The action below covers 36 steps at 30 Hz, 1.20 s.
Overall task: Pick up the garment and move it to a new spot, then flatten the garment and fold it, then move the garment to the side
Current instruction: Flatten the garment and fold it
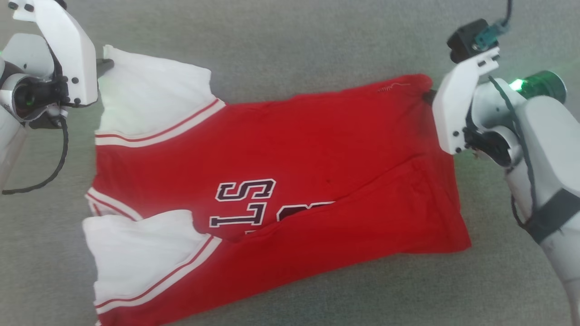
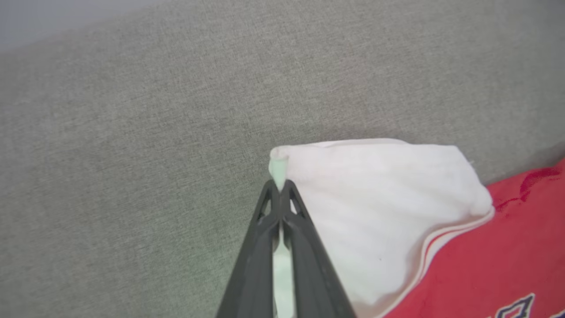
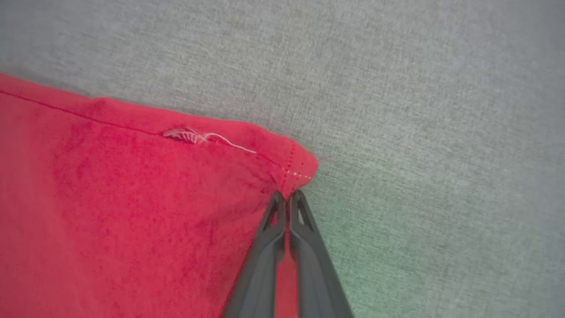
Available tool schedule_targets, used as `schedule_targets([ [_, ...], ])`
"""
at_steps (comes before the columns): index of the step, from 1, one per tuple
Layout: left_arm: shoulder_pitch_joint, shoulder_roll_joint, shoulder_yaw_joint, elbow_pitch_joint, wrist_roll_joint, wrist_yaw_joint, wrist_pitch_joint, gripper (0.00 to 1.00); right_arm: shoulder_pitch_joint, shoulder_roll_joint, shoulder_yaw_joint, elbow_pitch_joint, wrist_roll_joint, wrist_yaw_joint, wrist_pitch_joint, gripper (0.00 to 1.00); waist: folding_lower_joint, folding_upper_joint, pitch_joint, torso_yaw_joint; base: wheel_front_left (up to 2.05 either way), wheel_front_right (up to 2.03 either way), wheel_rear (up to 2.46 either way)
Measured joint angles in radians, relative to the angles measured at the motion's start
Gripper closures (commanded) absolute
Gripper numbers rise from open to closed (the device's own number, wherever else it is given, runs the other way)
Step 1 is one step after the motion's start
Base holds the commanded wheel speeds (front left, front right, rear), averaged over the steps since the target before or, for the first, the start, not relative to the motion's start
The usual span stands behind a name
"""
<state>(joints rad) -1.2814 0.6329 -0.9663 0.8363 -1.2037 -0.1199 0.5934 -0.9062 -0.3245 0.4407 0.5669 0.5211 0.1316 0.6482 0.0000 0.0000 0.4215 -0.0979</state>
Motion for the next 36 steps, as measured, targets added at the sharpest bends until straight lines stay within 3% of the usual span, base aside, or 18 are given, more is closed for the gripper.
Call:
schedule_targets([
  [3,0.012,0.019,-0.002,-0.046,-0.007,0.012,0.021,1.0,0.032,-0.028,0.001,-0.047,0.013,0.0,-0.007,1.0,0.0,0.0,-0.027,0.016,0.0,0.0,0.0],
  [10,0.116,0.112,-0.006,-0.285,-0.034,0.095,0.049,1.0,0.137,-0.096,-0.017,-0.191,0.068,0.0,0.01,1.0,0.0,0.0,-0.095,0.055,0.0,0.0,0.0],
  [19,0.337,0.314,-0.006,-0.763,-0.083,0.303,0.055,1.0,0.317,-0.201,-0.047,-0.419,0.119,0.0,0.136,1.0,0.0,0.0,-0.165,0.107,0.0,0.0,0.0],
  [25,0.478,0.42,-0.019,-1.011,-0.109,0.432,0.028,1.0,0.456,-0.235,-0.115,-0.507,0.142,0.0,0.208,1.0,0.0,0.0,-0.194,0.131,0.0,0.0,0.0],
  [30,0.573,0.442,-0.045,-1.091,-0.132,0.486,-0.002,1.0,0.552,-0.23,-0.163,-0.521,0.13,0.0,0.242,1.0,0.0,0.0,-0.199,0.139,0.0,0.0,0.0],
  [36,0.644,0.392,-0.076,-1.028,-0.159,0.483,-0.036,1.0,0.591,-0.164,-0.189,-0.461,0.112,0.0,0.244,1.0,0.0,0.0,-0.204,0.134,0.0,0.0,0.0],
])
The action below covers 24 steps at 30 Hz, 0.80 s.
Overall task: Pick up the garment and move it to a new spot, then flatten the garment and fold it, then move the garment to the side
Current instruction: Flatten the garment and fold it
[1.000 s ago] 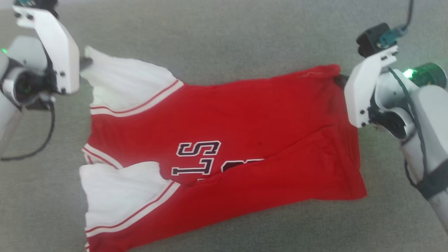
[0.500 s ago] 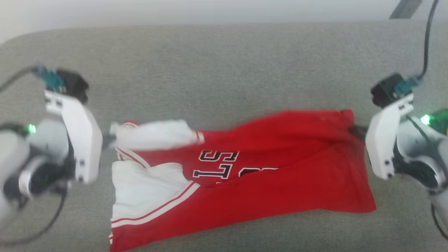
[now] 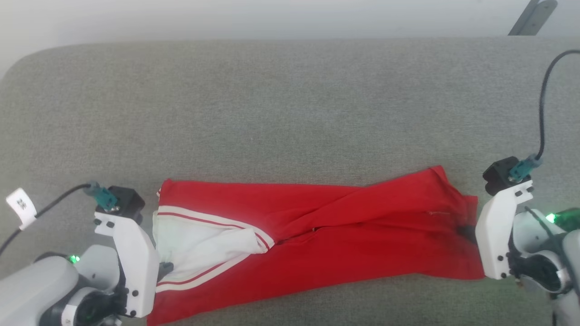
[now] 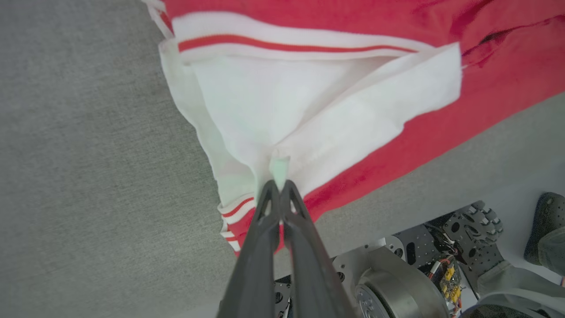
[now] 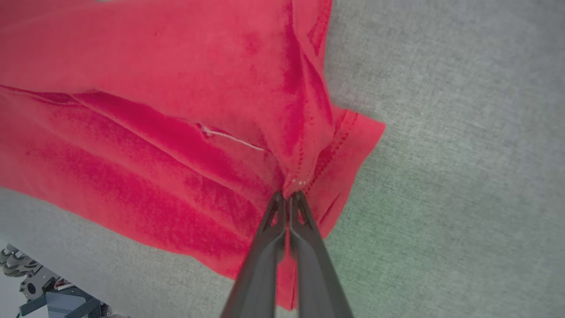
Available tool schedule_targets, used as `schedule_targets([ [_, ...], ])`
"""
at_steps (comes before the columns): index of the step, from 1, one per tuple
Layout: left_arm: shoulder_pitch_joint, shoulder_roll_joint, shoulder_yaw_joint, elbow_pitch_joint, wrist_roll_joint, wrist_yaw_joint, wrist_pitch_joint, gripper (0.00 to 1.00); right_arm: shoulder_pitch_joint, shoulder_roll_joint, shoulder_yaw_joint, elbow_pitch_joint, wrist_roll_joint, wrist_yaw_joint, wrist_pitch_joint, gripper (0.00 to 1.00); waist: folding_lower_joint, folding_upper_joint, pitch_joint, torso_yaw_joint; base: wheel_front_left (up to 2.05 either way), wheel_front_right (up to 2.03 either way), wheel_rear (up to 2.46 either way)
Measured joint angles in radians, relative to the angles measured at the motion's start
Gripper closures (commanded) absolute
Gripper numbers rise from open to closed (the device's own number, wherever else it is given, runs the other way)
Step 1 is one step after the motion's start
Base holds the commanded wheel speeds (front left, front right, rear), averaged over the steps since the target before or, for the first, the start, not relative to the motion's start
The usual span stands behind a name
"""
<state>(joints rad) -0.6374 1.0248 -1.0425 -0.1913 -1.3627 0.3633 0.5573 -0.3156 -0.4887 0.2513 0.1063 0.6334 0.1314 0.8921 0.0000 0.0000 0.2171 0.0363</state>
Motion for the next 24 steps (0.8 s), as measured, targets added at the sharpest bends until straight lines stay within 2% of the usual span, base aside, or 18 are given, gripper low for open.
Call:
schedule_targets([
  [1,0.008,-0.011,-0.002,0.022,-0.006,-0.006,-0.009,1.0,0.0,0.01,-0.002,0.013,-0.005,0.0,-0.002,1.0,0.0,0.0,-0.002,-0.002,0.0,0.0,0.0],
  [2,0.014,-0.023,-0.004,0.042,-0.007,-0.017,-0.02,0.97,-0.002,0.022,-0.005,0.031,-0.011,0.0,-0.003,0.94,0.0,0.0,-0.004,-0.005,0.0,0.0,0.0],
  [3,0.017,-0.034,-0.005,0.061,-0.005,-0.034,-0.034,0.67,-0.004,0.028,-0.003,0.046,-0.024,0.0,-0.003,0.72,0.0,0.0,-0.008,-0.008,0.0,0.0,0.0],
  [4,0.02,-0.045,-0.004,0.079,-0.005,-0.05,-0.049,0.42,-0.008,0.034,0.001,0.056,-0.03,0.0,-0.007,0.51,0.0,0.0,-0.011,-0.01,0.0,0.0,0.0],
  [5,0.023,-0.054,-0.002,0.095,-0.005,-0.061,-0.062,0.04,-0.015,0.044,0.0,0.062,-0.03,0.0,-0.019,0.0,0.0,0.0,-0.015,-0.012,0.0,0.0,0.0],
  [6,0.023,-0.058,-0.001,0.113,-0.005,-0.067,-0.072,0.0,-0.023,0.053,-0.005,0.071,-0.033,0.0,-0.026,0.0,0.0,0.0,-0.019,-0.014,0.0,0.0,0.0],
  [10,0.035,-0.059,0.007,0.146,-0.003,-0.079,-0.103,0.0,-0.03,0.062,0.0,0.089,-0.037,0.0,-0.031,0.0,0.0,0.0,-0.036,-0.019,0.0,0.0,0.0],
  [15,0.056,-0.054,0.035,0.15,0.01,-0.097,-0.199,0.0,-0.026,0.06,-0.012,0.089,-0.035,0.0,-0.062,0.0,0.0,0.0,-0.073,-0.024,0.0,0.0,0.0],
  [24,0.145,-0.024,0.081,0.113,0.071,-0.094,-0.445,0.0,0.013,0.059,-0.077,0.094,-0.041,0.0,-0.097,0.0,0.0,0.0,-0.139,-0.026,0.0,0.0,0.0],
])
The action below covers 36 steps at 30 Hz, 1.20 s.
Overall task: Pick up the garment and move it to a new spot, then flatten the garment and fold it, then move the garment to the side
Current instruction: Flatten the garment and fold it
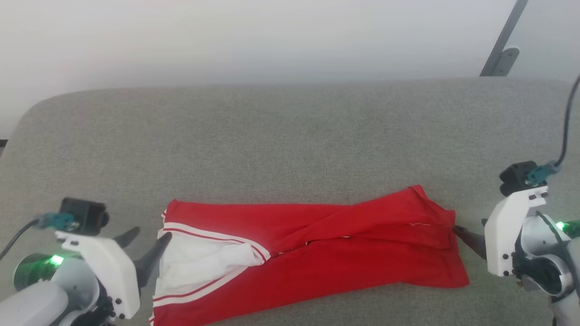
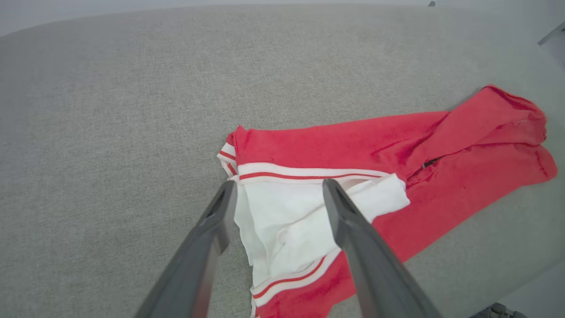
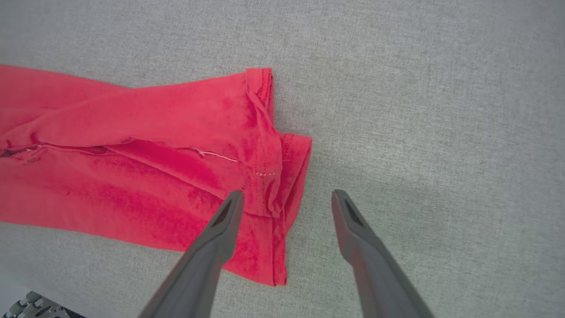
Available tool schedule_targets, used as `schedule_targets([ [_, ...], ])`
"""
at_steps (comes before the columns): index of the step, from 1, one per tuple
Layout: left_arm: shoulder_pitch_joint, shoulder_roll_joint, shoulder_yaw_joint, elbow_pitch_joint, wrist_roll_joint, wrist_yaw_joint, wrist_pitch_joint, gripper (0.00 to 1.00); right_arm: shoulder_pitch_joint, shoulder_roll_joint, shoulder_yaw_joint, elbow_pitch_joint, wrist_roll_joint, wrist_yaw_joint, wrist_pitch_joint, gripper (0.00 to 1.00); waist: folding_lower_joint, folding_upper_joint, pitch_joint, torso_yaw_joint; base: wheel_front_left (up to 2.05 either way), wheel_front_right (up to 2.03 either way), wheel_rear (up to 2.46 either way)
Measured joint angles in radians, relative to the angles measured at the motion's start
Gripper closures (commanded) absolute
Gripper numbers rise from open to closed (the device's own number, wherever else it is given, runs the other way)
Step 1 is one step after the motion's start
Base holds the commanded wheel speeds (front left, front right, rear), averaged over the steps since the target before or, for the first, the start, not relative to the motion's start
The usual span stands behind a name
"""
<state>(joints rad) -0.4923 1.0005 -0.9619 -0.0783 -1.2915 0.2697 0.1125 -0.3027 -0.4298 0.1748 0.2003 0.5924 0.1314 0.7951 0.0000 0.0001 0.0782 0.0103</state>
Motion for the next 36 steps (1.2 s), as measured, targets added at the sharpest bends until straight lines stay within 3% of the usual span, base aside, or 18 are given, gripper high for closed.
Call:
schedule_targets([
  [8,0.105,-0.009,0.067,0.05,0.036,0.006,-0.298,0.0,0.007,0.006,-0.038,0.073,-0.031,0.0,-0.058,0.0,0.0,0.0,-0.015,0.02,0.0,0.0,0.0],
  [13,0.162,-0.053,0.149,0.121,0.061,-0.019,-0.37,0.0,-0.012,0.014,-0.035,0.147,-0.034,0.0,-0.062,0.0,0.0001,0.0,-0.007,0.04,0.0,0.0,0.0],
  [18,0.23,-0.15,0.346,0.174,0.179,-0.037,-0.374,0.0,-0.039,0.024,-0.012,0.217,-0.019,0.0,-0.076,0.0,0.0,0.0,0.005,0.067,0.0,0.0,0.0],
  [25,0.392,-0.317,0.598,0.216,0.375,-0.114,-0.374,0.0,-0.083,0.039,0.039,0.335,0.018,-0.001,-0.08,0.0,0.0,0.0,0.016,0.101,0.0,0.0,0.0],
  [26,0.406,-0.341,0.629,0.22,0.391,-0.129,-0.374,0.0,-0.091,0.041,0.044,0.351,0.032,-0.001,-0.076,0.18,0.0,0.0,0.017,0.105,0.0,0.0,0.0],
  [27,0.418,-0.362,0.656,0.227,0.419,-0.144,-0.374,0.0,-0.096,0.041,0.051,0.363,0.043,-0.001,-0.076,0.64,0.0,0.0,0.018,0.109,0.0,0.0,0.0],
  [28,0.429,-0.385,0.684,0.231,0.444,-0.16,-0.374,0.0,-0.098,0.037,0.062,0.373,0.044,-0.001,-0.077,1.0,0.0,0.0,0.018,0.114,0.0,0.0,0.0],
  [36,0.496,-0.54,0.897,0.286,0.591,-0.282,-0.374,0.0,-0.108,0.029,0.094,0.422,0.116,-0.001,-0.124,1.0,0.0,0.0,0.015,0.138,0.0,0.0,0.0],
])
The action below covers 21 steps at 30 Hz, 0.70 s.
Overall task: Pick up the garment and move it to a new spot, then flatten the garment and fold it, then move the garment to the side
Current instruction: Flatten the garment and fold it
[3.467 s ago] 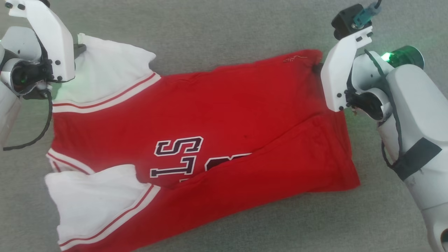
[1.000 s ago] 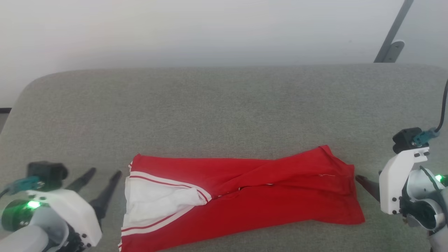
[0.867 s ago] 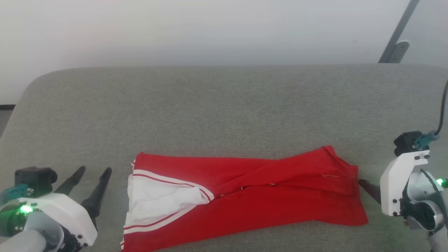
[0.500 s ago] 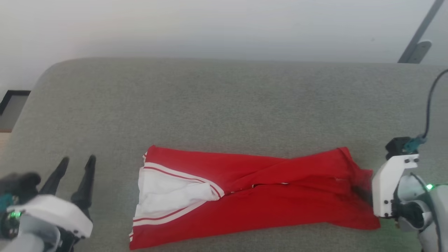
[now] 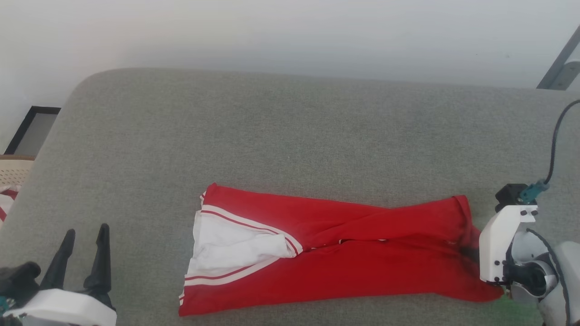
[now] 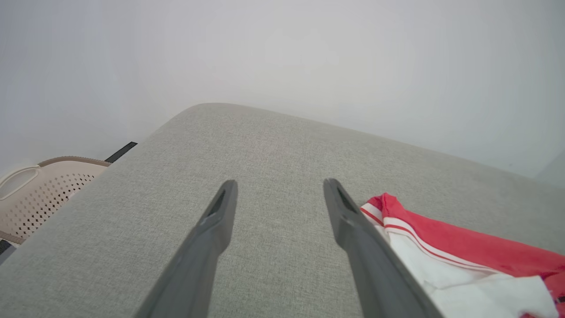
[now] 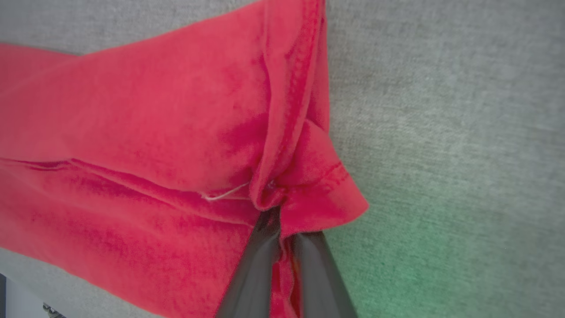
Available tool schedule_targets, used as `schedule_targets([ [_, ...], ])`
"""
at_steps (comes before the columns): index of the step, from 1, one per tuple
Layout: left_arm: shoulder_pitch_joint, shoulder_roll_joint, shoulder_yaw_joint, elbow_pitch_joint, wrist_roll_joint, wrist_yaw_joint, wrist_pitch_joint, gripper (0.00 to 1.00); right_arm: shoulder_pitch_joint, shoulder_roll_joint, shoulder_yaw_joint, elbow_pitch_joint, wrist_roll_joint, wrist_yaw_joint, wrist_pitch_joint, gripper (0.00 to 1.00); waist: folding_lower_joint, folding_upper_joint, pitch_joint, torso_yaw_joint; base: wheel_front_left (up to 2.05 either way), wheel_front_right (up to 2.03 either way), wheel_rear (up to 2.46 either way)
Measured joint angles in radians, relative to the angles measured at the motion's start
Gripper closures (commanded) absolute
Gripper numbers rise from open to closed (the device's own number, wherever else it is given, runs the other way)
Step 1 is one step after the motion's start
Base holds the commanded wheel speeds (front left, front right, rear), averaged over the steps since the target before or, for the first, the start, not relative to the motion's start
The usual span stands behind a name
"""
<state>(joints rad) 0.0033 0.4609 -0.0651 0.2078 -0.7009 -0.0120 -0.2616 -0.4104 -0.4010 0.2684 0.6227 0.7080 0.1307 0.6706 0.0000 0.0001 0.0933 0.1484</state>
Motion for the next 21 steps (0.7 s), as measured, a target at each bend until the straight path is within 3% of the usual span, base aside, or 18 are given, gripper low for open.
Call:
schedule_targets([
  [5,0.019,-0.072,0.092,0.019,0.072,-0.063,0.0,0.0,-0.001,-0.021,0.009,0.002,0.034,0.001,-0.028,1.0,0.0,0.0,-0.005,0.002,0.0,0.0,0.0],
  [10,0.029,-0.116,0.149,0.023,0.122,-0.099,0.0,0.0,-0.005,-0.064,-0.012,0.002,0.058,0.001,-0.052,1.0,0.0,0.0,-0.004,-0.007,0.0,0.0,0.0],
  [21,0.022,-0.149,0.192,-0.002,0.174,-0.116,0.0,0.0,-0.028,-0.198,-0.121,0.036,0.037,0.001,-0.091,1.0,0.0,0.0,0.02,-0.048,0.0,0.0,0.0],
])
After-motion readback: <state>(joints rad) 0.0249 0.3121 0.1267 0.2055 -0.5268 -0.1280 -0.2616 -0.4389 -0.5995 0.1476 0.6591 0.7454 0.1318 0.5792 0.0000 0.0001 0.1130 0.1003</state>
